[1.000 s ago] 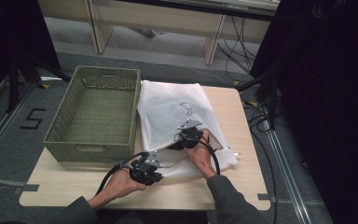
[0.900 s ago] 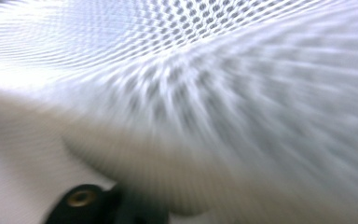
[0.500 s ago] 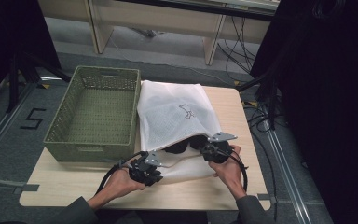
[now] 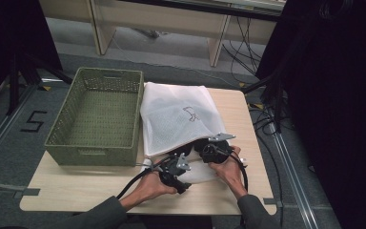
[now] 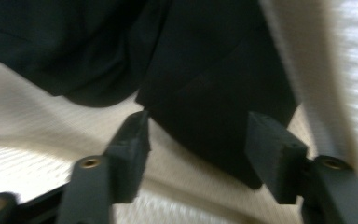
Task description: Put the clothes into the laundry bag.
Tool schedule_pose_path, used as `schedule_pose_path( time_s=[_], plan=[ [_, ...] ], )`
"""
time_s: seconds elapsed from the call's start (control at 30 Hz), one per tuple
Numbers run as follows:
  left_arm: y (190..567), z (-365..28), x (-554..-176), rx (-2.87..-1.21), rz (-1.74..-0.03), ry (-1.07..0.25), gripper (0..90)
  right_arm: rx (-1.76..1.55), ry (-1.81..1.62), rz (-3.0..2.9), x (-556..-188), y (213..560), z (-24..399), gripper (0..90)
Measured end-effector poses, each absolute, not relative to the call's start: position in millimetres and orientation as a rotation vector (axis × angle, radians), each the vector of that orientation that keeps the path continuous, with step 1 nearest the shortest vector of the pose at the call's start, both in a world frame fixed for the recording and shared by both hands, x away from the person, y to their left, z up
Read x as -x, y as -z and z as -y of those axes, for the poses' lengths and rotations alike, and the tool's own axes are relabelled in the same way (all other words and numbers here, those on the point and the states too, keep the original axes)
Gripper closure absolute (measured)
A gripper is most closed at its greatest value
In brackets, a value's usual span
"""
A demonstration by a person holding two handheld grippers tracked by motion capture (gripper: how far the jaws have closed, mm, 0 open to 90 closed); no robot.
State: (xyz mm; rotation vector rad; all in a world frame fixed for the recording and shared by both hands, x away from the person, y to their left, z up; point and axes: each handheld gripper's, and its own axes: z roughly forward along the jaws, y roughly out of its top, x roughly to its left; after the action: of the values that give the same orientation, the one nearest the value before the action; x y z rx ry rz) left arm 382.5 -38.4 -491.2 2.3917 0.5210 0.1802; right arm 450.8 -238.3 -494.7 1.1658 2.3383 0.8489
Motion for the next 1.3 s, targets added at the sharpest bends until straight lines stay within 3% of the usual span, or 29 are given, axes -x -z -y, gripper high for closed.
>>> schedule_pose_path(
  time_s=[0.13,0.23,0.3,0.4,0.53,0.87,0.97,1.03,1.3],
  plan=[
    [496.5,45.7,-389.4,-2.424,-0.538,-0.174,42.2,-1.226,-0.853,-2.314,-458.5,500.2,230.7,36.1],
    [498.7,44.6,-393.6,-2.429,-0.532,-0.169,55.7,-1.239,-0.842,-2.284,-466.6,505.5,228.2,38.2],
    [498.0,41.0,-398.6,-2.425,-0.542,-0.171,69.9,-1.286,-0.855,-2.25,-468.4,505.2,227.4,48.4],
    [497.2,40.2,-398.6,-2.429,-0.555,-0.163,81.4,-1.213,-0.853,-2.237,-473.4,504.2,230.6,75.3],
    [494.0,37.2,-395.0,-2.438,-0.521,-0.175,83.8,-1.168,-0.877,-2.23,-475.0,500.5,233.6,82.3],
    [484.2,26.1,-381.5,-2.452,-0.461,-0.16,86.0,-1.181,-1.0,-2.229,-473.8,491.6,202.1,82.8],
    [486.4,23.2,-371.6,-2.421,-0.481,-0.007,87.4,-1.167,-0.972,-2.172,-486.7,494.6,197.3,82.9],
    [489.7,25.6,-358.1,-2.459,-0.427,-0.093,87.3,-1.17,-0.944,-2.156,-492.6,494.7,195.8,82.9],
    [495.0,19.4,-363.3,-2.444,-0.471,-0.033,87.5,-1.182,-0.926,-2.1,-509.1,499.0,193.4,82.9]
  ],
)
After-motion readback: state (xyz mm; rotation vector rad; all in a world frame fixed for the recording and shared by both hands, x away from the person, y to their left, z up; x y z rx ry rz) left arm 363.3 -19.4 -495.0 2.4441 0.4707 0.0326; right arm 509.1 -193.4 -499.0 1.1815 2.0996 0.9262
